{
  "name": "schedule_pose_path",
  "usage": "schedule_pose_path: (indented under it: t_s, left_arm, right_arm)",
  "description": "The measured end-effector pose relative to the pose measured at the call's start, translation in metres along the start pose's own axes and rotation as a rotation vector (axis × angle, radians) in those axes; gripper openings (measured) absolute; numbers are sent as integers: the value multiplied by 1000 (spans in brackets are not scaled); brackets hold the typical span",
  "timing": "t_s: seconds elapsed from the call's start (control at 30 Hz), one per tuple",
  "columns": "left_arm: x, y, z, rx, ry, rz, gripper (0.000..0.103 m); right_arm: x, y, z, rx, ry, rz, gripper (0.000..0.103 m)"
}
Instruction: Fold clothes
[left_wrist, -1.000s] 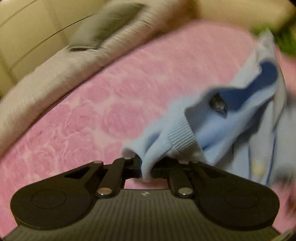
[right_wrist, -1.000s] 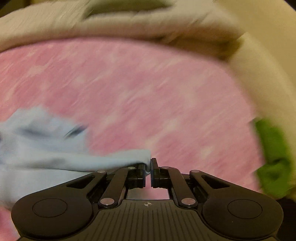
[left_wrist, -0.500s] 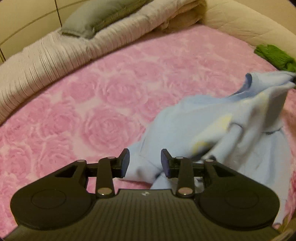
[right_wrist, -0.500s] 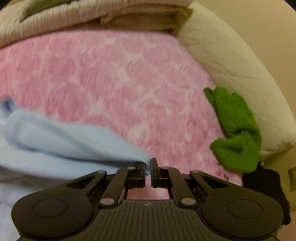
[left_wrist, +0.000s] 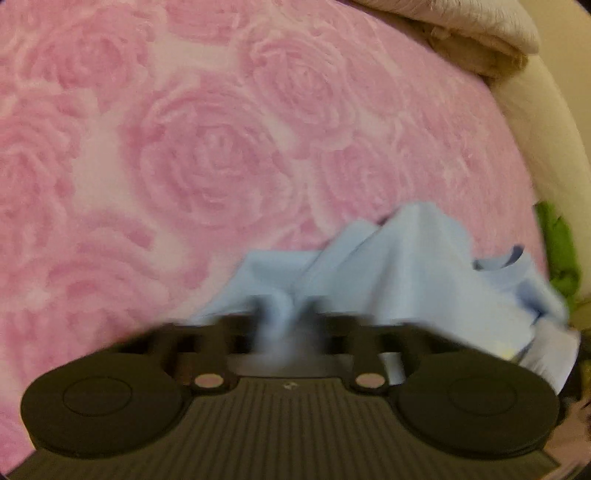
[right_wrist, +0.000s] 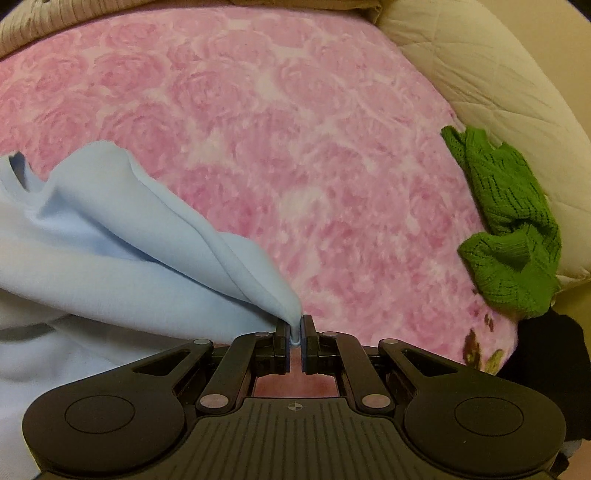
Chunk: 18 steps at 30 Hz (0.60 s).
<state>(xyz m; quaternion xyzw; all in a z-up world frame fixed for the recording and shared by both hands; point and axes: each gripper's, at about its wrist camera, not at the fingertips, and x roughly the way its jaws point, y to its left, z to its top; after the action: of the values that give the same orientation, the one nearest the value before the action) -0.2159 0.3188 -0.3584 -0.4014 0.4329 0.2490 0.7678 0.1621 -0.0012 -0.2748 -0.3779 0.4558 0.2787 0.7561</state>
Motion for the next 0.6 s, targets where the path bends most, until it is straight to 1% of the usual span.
schedule_pose_path:
  t_s: [0.07,0.13,0.2,0.23,0.3,0.33,0.43,0.5,0.53,0.57,0.6]
  left_arm:
    - [-7,0,-5,-3,-25,13,0]
    - [-13,0,-10,-7,-49,25,0]
    - [-45,2,-13,-55,-156,46,0]
    - [-65,6,-14,-108,-217,35,0]
    - [-96,9,-17,-153,-277,-5,0]
    - [-100,7,-17,-132,-254,1,1]
    - [-110,0,-16,-58,-172,25,2]
    - [-105,-3,-15,-25,-151,27,5]
    - [-99,-2,-15,-28,-144,33,13]
    - [-93,-1,-16,-33,-137,40,27]
    - [-85,3,-15,-39,-122,43,33]
  right_arm:
    - [-4,-3,5,14,-26,7,3]
    - [-12,-6,16,25,-82,21,3]
    - [-28,-8,29,29,-159,31,3]
    - [-36,-9,37,30,-200,37,3]
    - [-55,-9,51,35,-270,71,3]
    - [-64,-9,57,32,-299,88,3]
    - [-82,0,65,-18,-345,96,3]
    - [-86,5,66,-38,-350,98,3]
    - [-85,7,64,-45,-342,99,3]
    - [-81,8,61,-47,-325,99,3]
    - [-76,9,58,-47,-303,100,3]
